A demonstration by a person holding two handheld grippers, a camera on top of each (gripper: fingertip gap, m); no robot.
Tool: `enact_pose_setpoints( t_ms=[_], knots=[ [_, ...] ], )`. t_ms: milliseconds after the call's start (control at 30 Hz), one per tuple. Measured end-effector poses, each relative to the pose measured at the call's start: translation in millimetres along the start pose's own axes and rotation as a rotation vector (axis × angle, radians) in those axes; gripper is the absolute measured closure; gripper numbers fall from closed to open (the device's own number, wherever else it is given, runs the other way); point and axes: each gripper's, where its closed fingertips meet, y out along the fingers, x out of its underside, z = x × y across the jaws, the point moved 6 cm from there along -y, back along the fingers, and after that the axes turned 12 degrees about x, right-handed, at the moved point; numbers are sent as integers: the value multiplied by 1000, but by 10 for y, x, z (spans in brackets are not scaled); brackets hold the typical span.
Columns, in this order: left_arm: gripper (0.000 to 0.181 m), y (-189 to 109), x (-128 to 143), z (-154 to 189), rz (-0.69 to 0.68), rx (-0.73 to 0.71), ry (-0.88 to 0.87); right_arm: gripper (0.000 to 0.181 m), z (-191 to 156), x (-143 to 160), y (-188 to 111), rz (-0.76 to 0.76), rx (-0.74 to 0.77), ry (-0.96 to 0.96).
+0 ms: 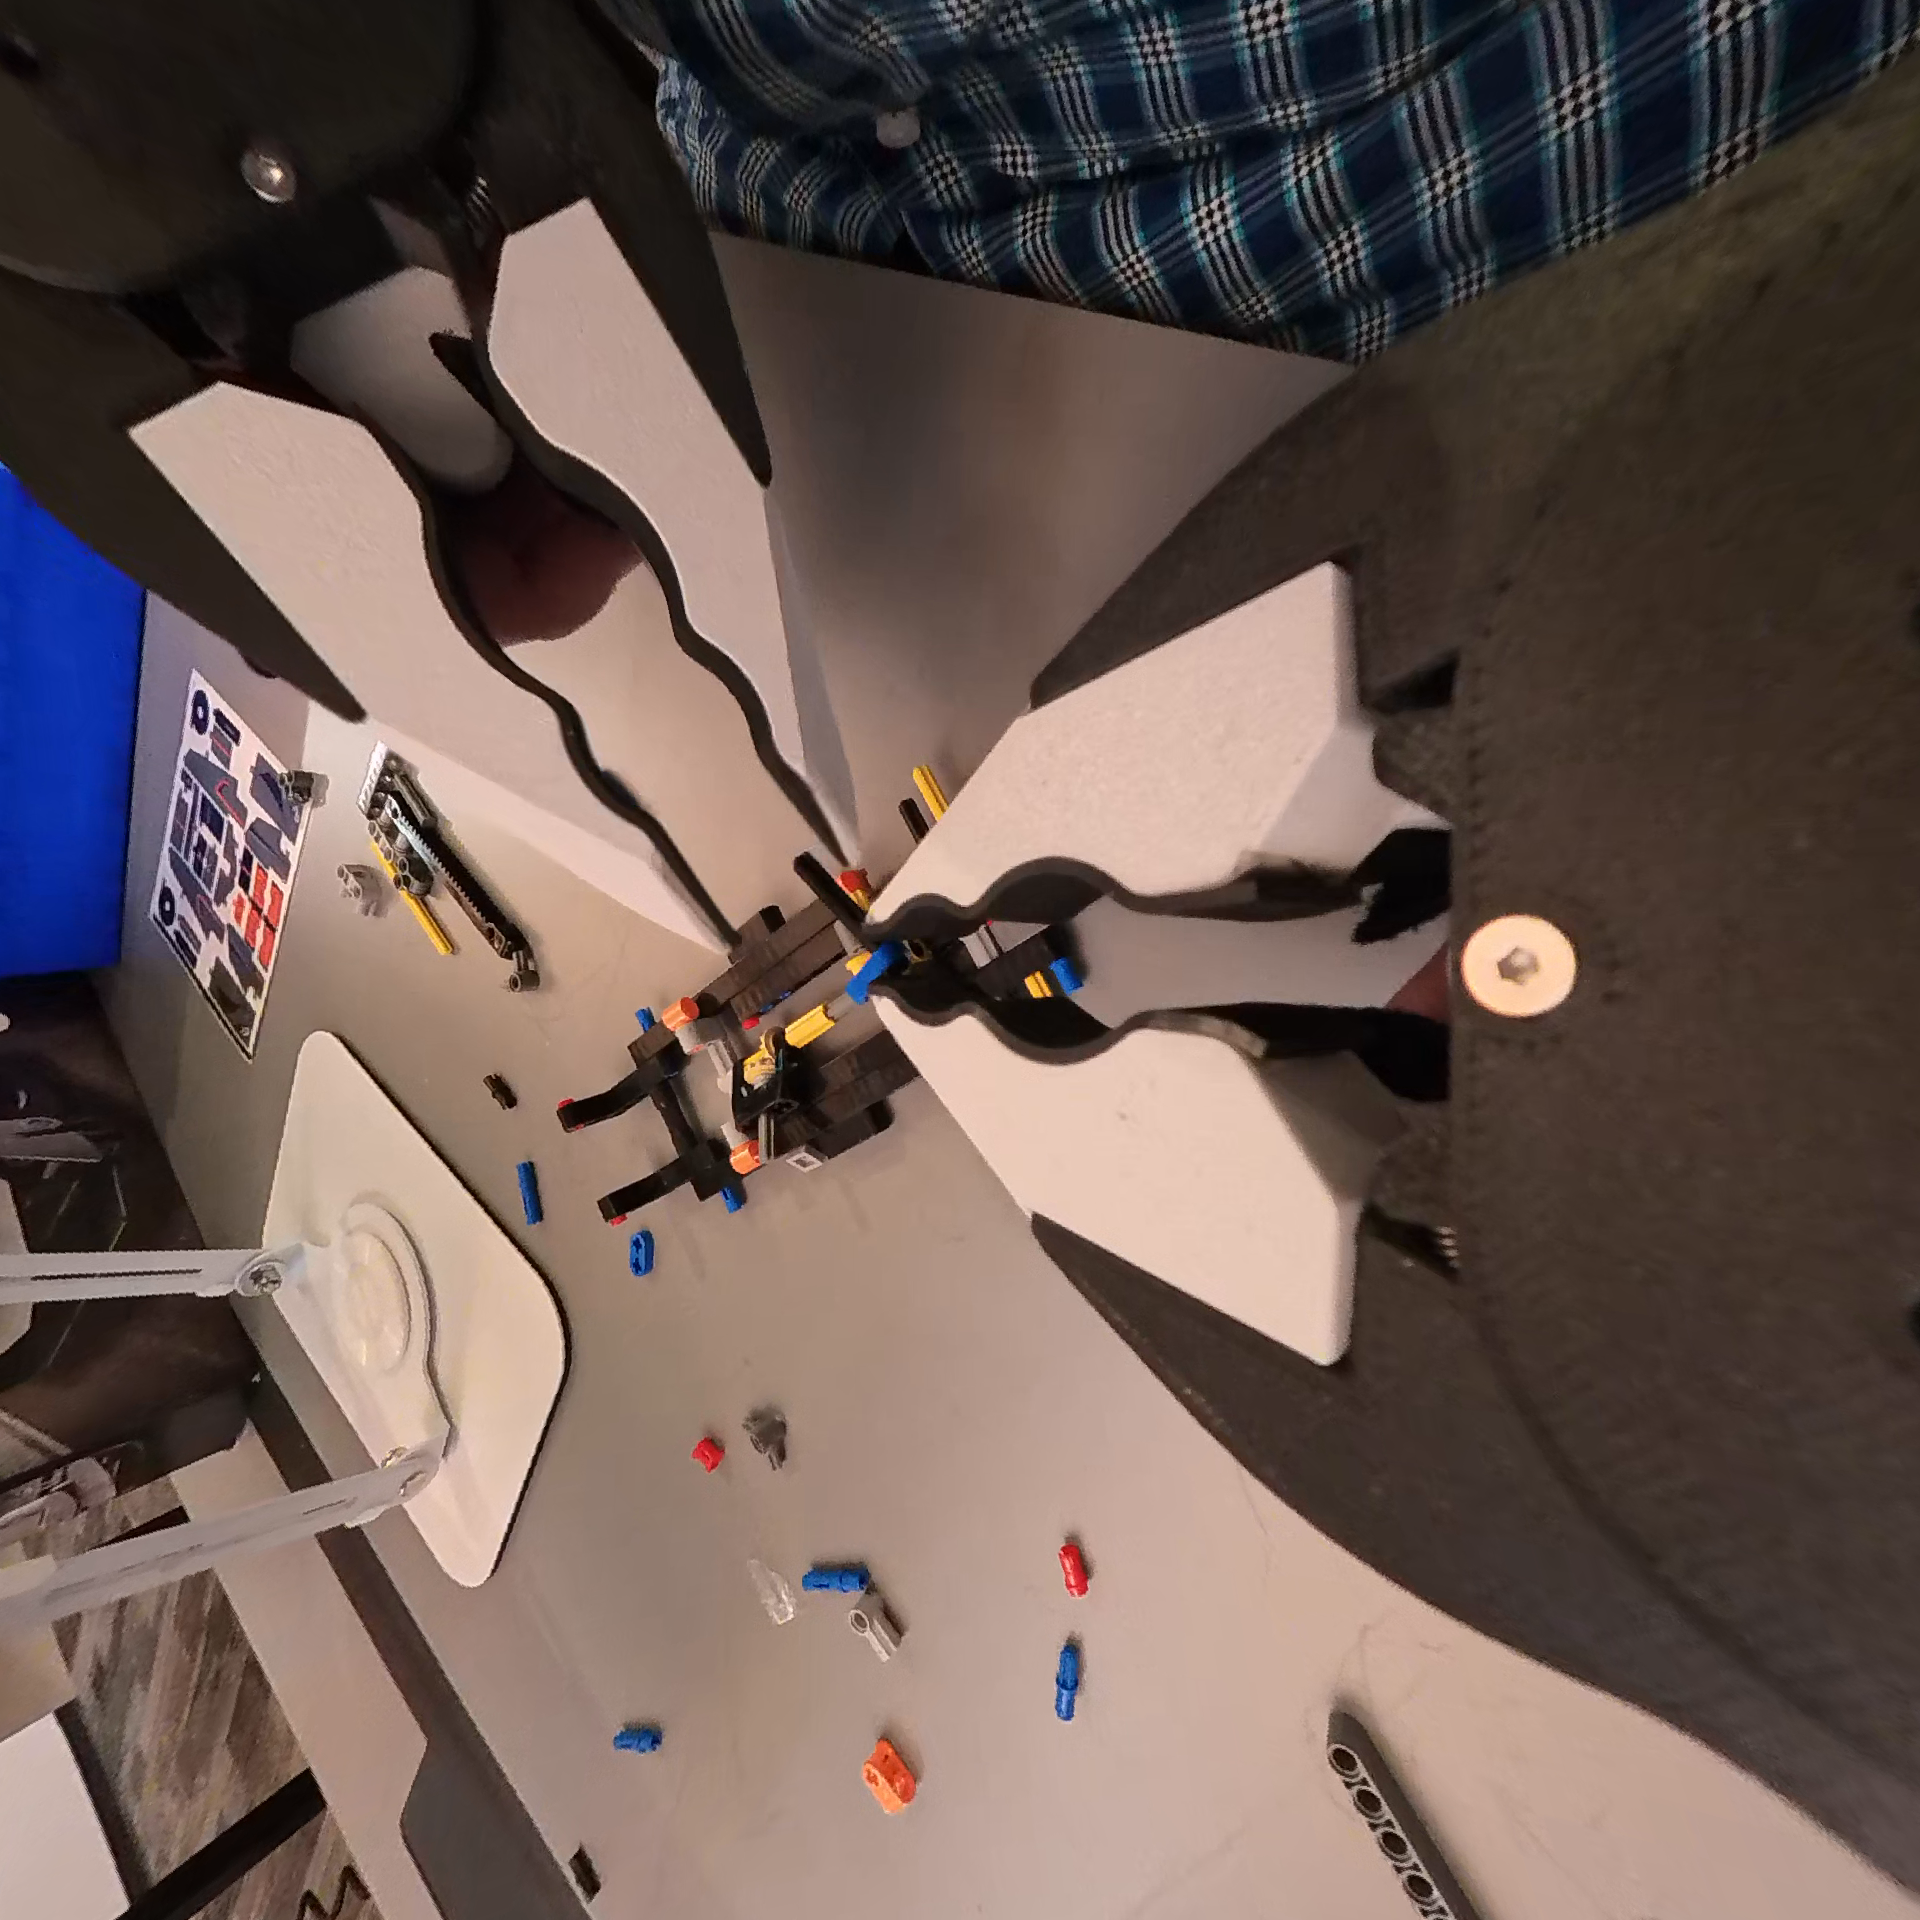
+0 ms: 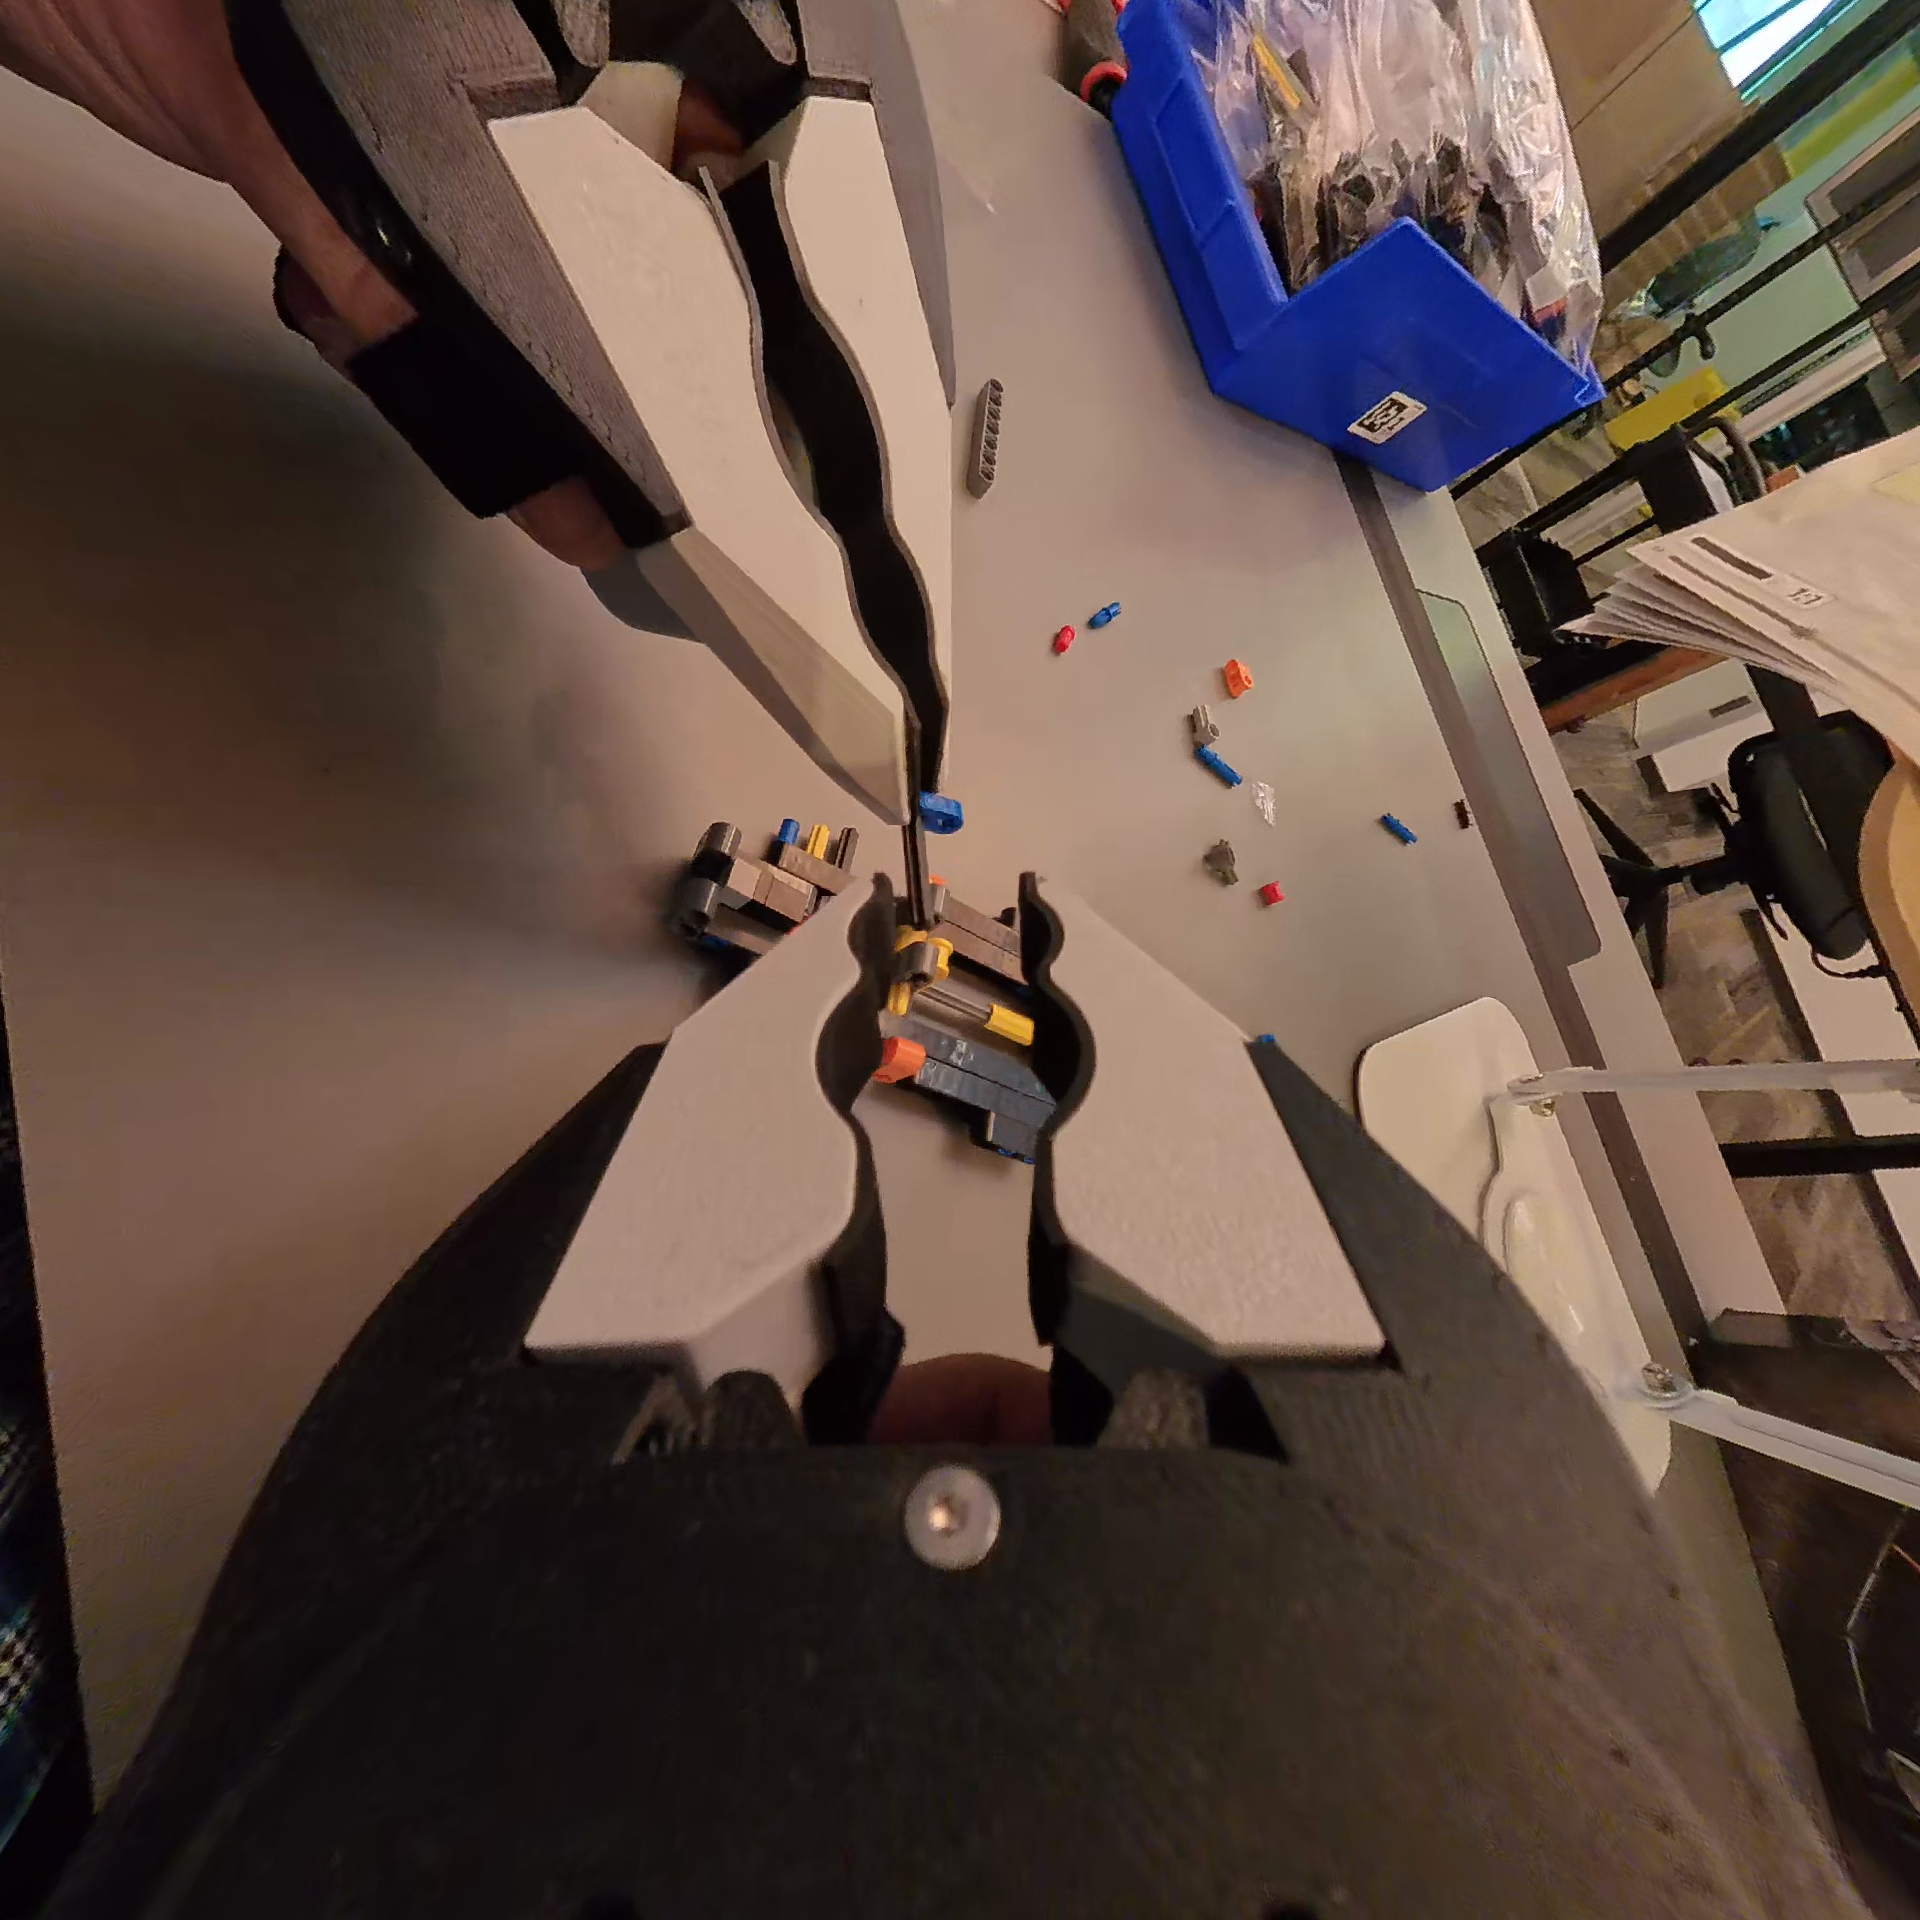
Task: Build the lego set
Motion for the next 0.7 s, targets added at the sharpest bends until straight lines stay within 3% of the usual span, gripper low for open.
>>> enact_pose_setpoints(
  t_ms=[700],
  knots=[
    [177, -66, 42, -71, -7, -15, -1, 155, 112, 98, -82, 1, -25, 70]
  ],
)
